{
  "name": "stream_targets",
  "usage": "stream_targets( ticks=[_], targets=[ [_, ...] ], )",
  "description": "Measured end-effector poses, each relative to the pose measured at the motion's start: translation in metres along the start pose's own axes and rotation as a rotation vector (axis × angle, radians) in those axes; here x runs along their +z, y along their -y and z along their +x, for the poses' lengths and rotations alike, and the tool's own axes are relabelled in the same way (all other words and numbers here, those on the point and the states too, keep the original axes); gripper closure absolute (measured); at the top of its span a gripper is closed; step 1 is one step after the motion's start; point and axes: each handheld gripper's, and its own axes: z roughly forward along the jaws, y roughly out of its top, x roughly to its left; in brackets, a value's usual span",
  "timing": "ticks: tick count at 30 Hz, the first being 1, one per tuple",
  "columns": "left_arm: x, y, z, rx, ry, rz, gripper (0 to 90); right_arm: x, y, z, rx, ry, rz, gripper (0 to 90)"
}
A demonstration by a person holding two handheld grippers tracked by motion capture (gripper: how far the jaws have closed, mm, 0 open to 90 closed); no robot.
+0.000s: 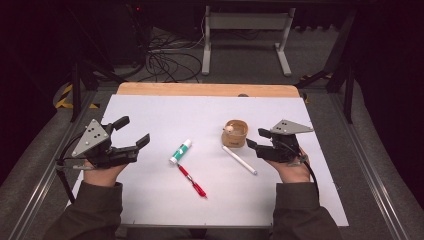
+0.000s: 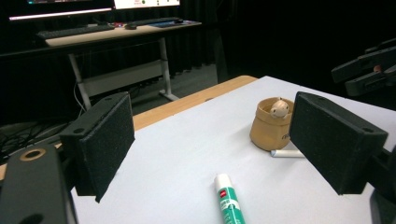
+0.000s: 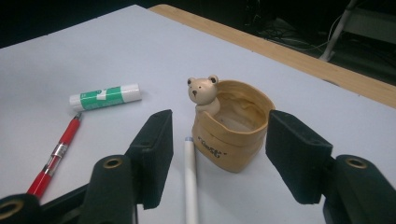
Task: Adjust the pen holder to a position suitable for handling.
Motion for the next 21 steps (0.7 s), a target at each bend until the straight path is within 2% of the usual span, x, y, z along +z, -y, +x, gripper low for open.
stream_targets(
  ticks=[6,21],
  targets=[
    [-0.001,0.000,0.001,-0.002,0.003,-0.002,15.1,0.012,0.003,0.003,-0.018,0.010,0.035,45.9],
    [-0.001,0.000,0.000,0.003,0.006,-0.002,15.5,0.044,0.015,0.010,-0.030,-0.023,0.143,48.2]
  ],
)
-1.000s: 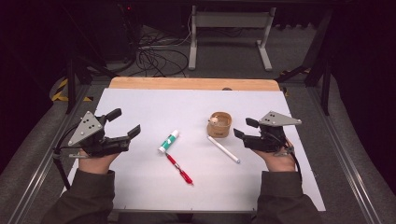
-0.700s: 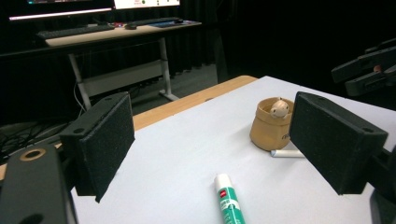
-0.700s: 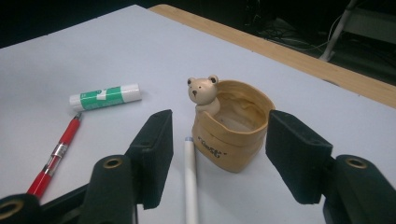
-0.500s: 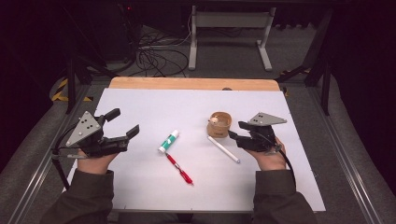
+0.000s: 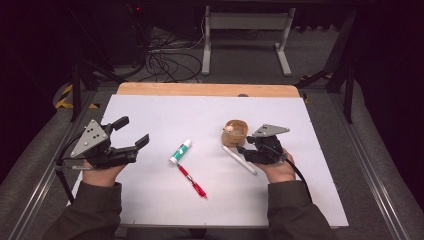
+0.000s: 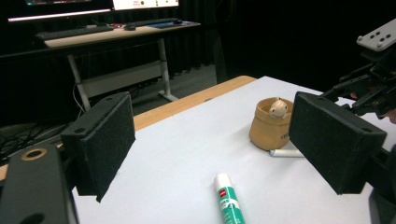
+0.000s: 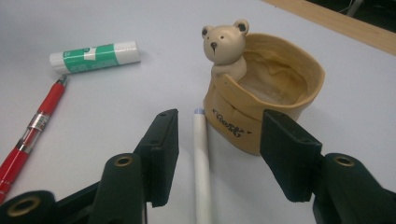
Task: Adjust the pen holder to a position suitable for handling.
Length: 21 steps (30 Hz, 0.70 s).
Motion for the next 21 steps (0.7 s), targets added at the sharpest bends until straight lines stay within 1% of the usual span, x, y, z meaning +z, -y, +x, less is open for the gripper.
stream_targets(
  ticks=[6,12,19,21],
  targets=[
    [-0.001,0.000,0.000,-0.001,0.001,-0.001,15.7,0.011,0.003,0.001,0.008,-0.005,0.040,49.1],
    [0.000,0.001,0.000,-0.001,0.002,0.003,15.8,0.021,0.006,0.001,0.003,-0.005,0.076,49.7],
    [0.001,0.001,0.000,-0.002,0.004,0.007,16.0,0.028,0.008,0.001,0.009,-0.004,0.108,50.7],
    [0.001,0.001,0.000,-0.001,0.005,0.010,16.2,0.032,0.010,0.001,0.002,-0.006,0.120,50.7]
  ],
)
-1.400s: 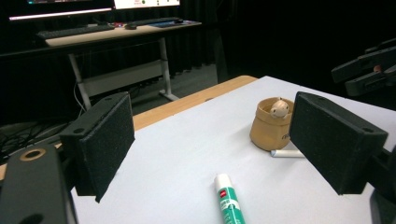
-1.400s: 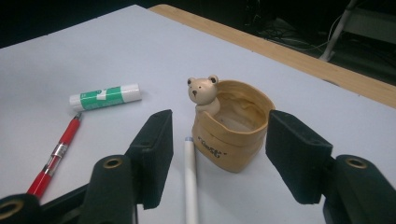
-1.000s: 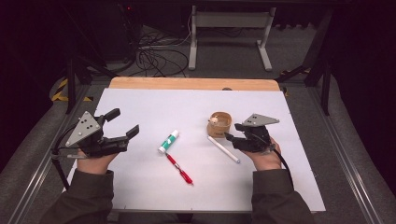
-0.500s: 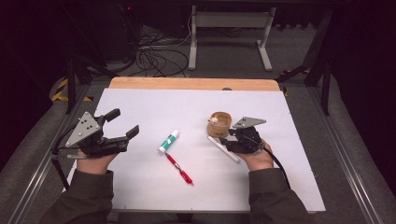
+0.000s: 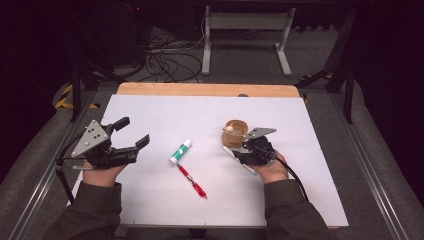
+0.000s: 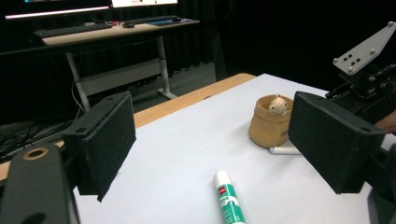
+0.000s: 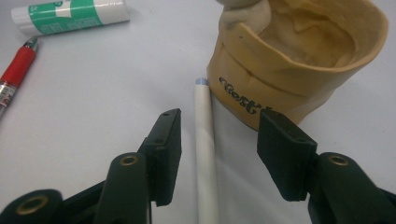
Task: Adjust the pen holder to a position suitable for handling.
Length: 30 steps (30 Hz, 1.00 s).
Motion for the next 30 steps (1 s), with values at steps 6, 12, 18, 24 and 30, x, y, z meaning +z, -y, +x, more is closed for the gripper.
stream_targets(
  ticks=[6,12,18,24,30],
  targets=[
    [0.000,0.000,0.000,-0.002,0.003,-0.002,16.3,0.008,0.002,0.000,0.001,-0.001,0.040,50.8],
    [0.001,0.000,0.000,0.001,0.003,0.003,16.3,0.013,0.004,0.000,0.003,-0.002,0.062,50.9],
    [0.001,0.001,-0.001,0.001,0.005,0.004,16.5,0.020,0.006,0.000,0.002,-0.003,0.087,51.9],
    [0.001,0.001,0.000,0.001,0.005,0.005,16.6,0.025,0.008,0.000,0.002,-0.006,0.108,53.0],
    [0.002,0.001,-0.001,-0.004,0.006,0.008,16.6,0.028,0.007,0.000,0.004,-0.007,0.111,53.1]
  ],
)
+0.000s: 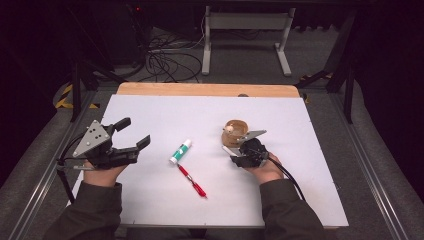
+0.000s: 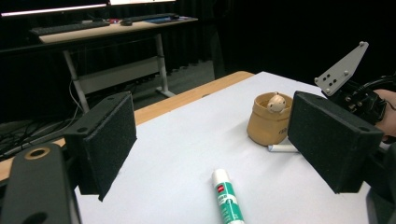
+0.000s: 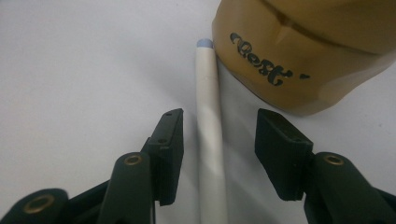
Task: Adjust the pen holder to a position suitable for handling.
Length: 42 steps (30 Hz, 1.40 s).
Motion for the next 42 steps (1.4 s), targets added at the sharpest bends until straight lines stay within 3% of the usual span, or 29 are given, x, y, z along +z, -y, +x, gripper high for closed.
stream_targets(
  ticks=[8,20,28,36,42],
  targets=[
    [0.0006,0.0002,-0.0002,0.006,0.001,0.003,16.6,0.0024,-0.0026,0.0039,-0.022,0.017,0.001,55.6],
    [0.0013,0.0003,-0.0012,0.011,0.001,0.004,16.7,0.0059,-0.0045,0.0051,-0.002,0.018,-0.013,57.6],
    [0.0036,0.0013,-0.0033,0.011,0.008,0.012,16.9,0.0069,-0.0055,0.0062,0.016,0.020,-0.017,64.2],
    [0.0049,0.0018,-0.0042,0.013,0.010,0.014,17.1,0.0072,-0.0066,0.0074,0.021,0.013,-0.015,77.8],
    [0.0075,0.0035,-0.0055,0.007,0.016,0.019,17.1,0.0071,-0.0073,0.0072,0.014,0.011,-0.009,78.8]
  ],
)
